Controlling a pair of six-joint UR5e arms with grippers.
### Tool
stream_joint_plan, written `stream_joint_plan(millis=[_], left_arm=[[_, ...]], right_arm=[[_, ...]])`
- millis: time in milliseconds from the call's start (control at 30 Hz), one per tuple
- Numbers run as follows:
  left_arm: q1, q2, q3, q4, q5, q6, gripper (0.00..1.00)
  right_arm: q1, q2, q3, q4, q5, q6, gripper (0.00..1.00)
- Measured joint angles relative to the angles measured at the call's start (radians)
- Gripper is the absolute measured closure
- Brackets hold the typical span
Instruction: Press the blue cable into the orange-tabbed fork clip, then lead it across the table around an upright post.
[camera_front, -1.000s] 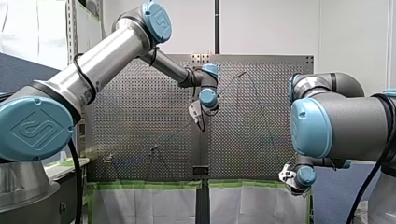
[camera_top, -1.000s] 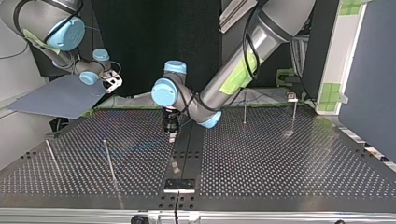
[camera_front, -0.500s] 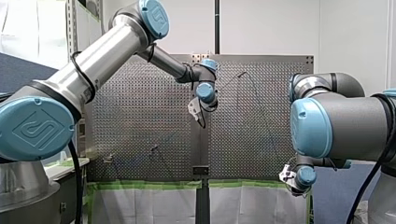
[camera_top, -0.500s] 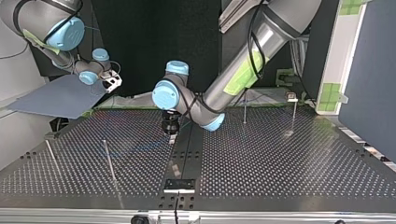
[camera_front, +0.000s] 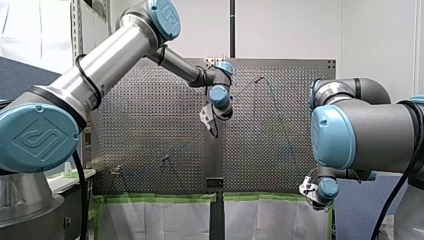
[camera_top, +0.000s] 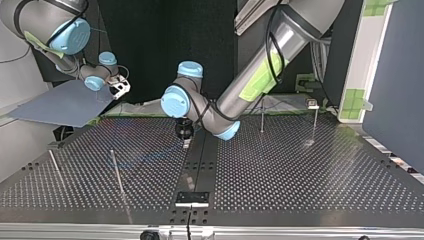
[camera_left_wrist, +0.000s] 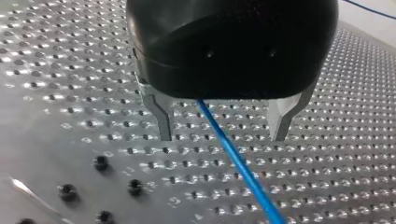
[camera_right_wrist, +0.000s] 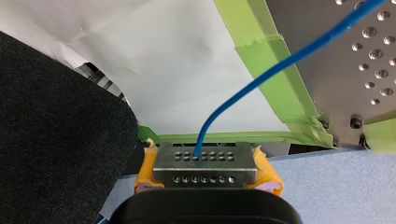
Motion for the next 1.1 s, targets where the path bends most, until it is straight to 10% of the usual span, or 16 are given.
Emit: stream_joint_plan(millis=[633,1100], left_arm=[[-0.054,0.031,-0.001,-0.077,0.101,-0.022,0.02],[-0.042,0.053,-0.008,-0.1,0.094,-0.033,0.02]], right_arm=[[-0.002,0.002,0.0,0.001,-0.009,0.006,1.0],[-0.003,0.005,0.001,0.0,-0.013,0.007,1.0]])
